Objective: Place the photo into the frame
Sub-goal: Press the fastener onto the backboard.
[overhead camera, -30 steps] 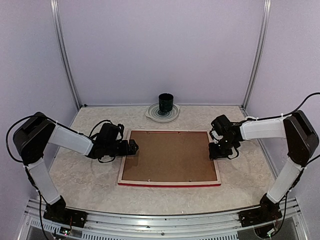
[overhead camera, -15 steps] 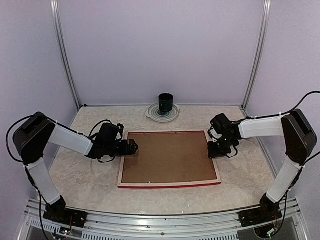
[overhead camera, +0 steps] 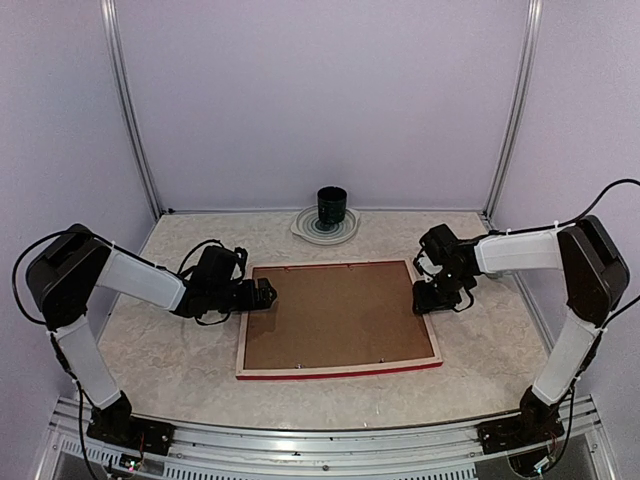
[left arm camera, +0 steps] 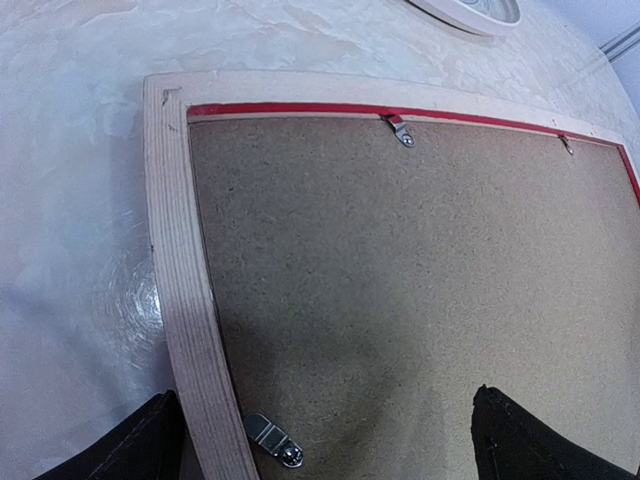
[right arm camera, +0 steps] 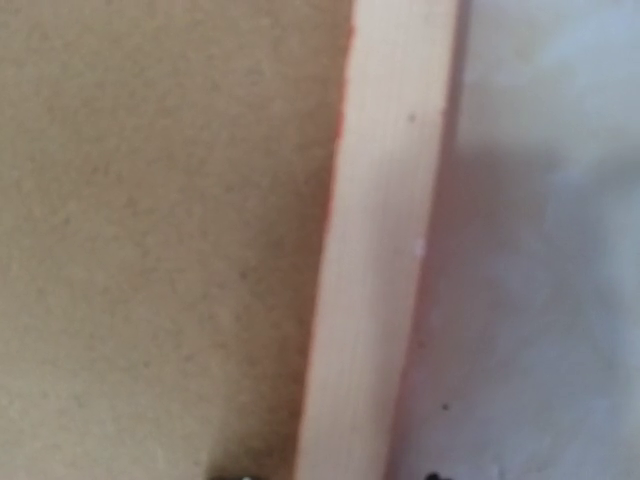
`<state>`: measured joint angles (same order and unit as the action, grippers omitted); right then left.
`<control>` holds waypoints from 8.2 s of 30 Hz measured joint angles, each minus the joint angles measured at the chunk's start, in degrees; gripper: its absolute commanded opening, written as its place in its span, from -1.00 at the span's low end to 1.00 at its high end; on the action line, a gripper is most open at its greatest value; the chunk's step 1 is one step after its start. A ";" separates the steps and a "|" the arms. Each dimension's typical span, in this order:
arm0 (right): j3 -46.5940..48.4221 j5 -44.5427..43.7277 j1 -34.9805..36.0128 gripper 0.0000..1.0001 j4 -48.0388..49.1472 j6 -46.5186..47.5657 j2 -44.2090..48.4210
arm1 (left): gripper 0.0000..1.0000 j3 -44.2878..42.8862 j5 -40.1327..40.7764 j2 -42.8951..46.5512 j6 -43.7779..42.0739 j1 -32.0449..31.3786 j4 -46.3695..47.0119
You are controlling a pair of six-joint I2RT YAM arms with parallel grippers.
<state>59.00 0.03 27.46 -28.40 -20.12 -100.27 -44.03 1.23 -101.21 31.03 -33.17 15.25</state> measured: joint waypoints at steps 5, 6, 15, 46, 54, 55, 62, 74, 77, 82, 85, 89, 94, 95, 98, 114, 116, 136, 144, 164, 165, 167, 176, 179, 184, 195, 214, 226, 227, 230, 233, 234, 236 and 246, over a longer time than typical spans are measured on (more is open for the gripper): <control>0.11 0.42 0.00 -0.14 -0.76 0.00 0.22 | 0.98 0.00 -0.57 0.00 0.00 0.20 0.17; 0.15 0.42 0.00 -0.12 -0.92 0.00 0.26 | 0.98 0.00 -0.68 0.00 0.00 0.24 0.17; 2.03 3.65 0.00 0.47 -6.93 0.44 0.63 | 0.98 0.20 -0.94 0.02 0.00 0.26 0.50; 11.06 -5.57 2.14 0.27 -18.71 1.49 -2.47 | 0.98 0.48 -2.32 0.11 0.00 0.61 1.05; 12.57 -6.80 2.45 0.16 -18.95 2.14 -5.09 | 0.98 0.48 -2.32 0.11 0.00 0.61 1.05; 12.57 -6.93 2.45 0.15 -18.97 2.27 -5.18 | 0.98 0.48 -2.32 0.11 0.00 0.61 1.05; 12.70 -7.78 2.75 0.14 -19.02 2.60 -6.12 | 0.98 0.48 -2.32 0.09 0.00 0.61 1.05; 13.38 -7.67 3.76 0.08 -19.08 3.13 -6.95 | 0.98 0.48 -2.32 -0.04 -0.02 0.63 1.31; 13.38 -7.48 3.76 0.01 -19.06 3.23 -6.95 | 0.98 0.48 -2.34 -0.11 -0.02 0.63 1.44; 13.35 -7.45 3.93 -0.23 -18.91 3.52 -6.99 | 0.98 0.48 -2.58 -0.15 -0.02 0.74 1.64; 13.25 -7.52 4.07 -0.35 -18.60 3.61 -7.10 | 0.98 0.48 -2.64 -0.20 -0.02 0.74 1.73; 13.03 -7.08 4.26 -0.47 -18.18 3.63 -7.19 | 0.98 0.48 -2.80 -0.20 -0.02 0.96 1.73; 11.82 -6.49 4.24 -0.60 -17.05 3.34 -6.43 | 0.98 0.48 -2.82 -0.20 -0.02 0.96 1.73; 11.61 -6.29 4.24 -0.62 -16.79 3.32 -6.32 | 0.98 0.48 -2.82 -0.20 -0.02 0.96 1.73; 10.27 -5.22 4.11 -0.68 -15.28 3.34 -5.38 | 0.98 0.48 -2.84 -0.17 -0.02 0.96 1.73; 7.80 -2.80 3.13 -0.43 -12.41 2.91 -3.32 | 0.98 0.48 -3.04 -0.09 -0.02 1.01 1.70; 8.04 -2.10 2.99 -0.36 -12.92 3.04 -3.21 | 0.98 0.48 -3.02 -0.09 -0.02 1.01 1.68; 11.37 -2.47 4.90 -0.39 -18.80 4.22 -3.15 | 0.98 0.48 -3.41 -0.07 -0.02 1.27 1.68; 11.04 -5.11 5.81 -0.46 -18.53 4.11 -4.37 | 0.98 0.48 -3.48 -0.07 -0.02 1.29 1.68; 13.16 -9.09 5.86 -0.26 -18.88 3.48 -4.61 | 0.98 0.48 -3.52 -0.07 -0.02 1.29 1.68; 12.94 -9.14 5.86 -0.26 -18.71 3.48 -4.83 | 0.98 0.48 -3.52 -0.07 -0.02 1.31 1.68; 12.44 -9.20 5.86 -0.28 -18.40 3.50 -5.38 | 0.97 0.48 -3.54 -0.07 -0.02 1.31 1.68; 11.65 -9.53 5.90 -0.47 -17.22 3.45 -6.27 | 0.98 0.48 -3.61 -0.07 0.00 1.33 1.68; 11.61 -9.60 5.90 -0.49 -17.09 3.32 -6.29 | 0.98 0.48 -3.61 -0.07 -0.02 1.33 1.68; 11.30 -9.55 5.90 -0.54 -16.76 3.21 -6.29 | 0.98 0.48 -3.61 -0.07 -0.02 1.33 1.68; 8.76 -8.81 5.68 -0.80 -13.97 2.86 -5.09 | 0.98 0.48 -3.61 -0.07 -0.02 1.33 1.68; 8.41 -7.56 4.98 0.02 -12.96 2.25 -4.04 | 0.93 1.86 4.22 4.74 0.15 1.25 -7.91; 5.77 -6.43 5.05 0.01 -9.11 2.32 -2.54 | 0.61 -4.55 9.09 2.69 0.13 1.09 -15.30; 5.60 -6.38 5.05 0.01 -8.83 2.40 -2.43 | 0.57 -4.96 9.22 2.16 0.17 1.01 -15.58; 5.09 -6.23 5.05 0.01 -8.09 2.54 -2.14 | 0.50 -6.01 9.53 0.68 0.15 0.87 -16.87; 4.74 -6.16 5.05 0.01 -7.63 2.73 -1.90 | 0.43 -6.75 9.81 -0.39 0.15 0.81 -17.99; 4.72 -6.14 5.05 0.01 -7.58 2.75 -1.88 | 0.39 -7.08 9.86 -0.57 0.15 0.76 -18.34; 4.68 -6.14 5.05 0.01 -7.50 2.89 -1.84 | 0.38 -7.45 9.99 -0.68 0.15 0.68 -18.78; 4.57 -6.05 5.05 0.01 -7.28 3.39 -1.79 | -0.01 -9.33 10.25 -2.05 0.17 0.17 -19.61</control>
<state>63.57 -6.02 32.51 -35.68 -16.73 -102.06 -53.36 11.49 -103.26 31.20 -32.99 -4.36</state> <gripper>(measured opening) 0.503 0.527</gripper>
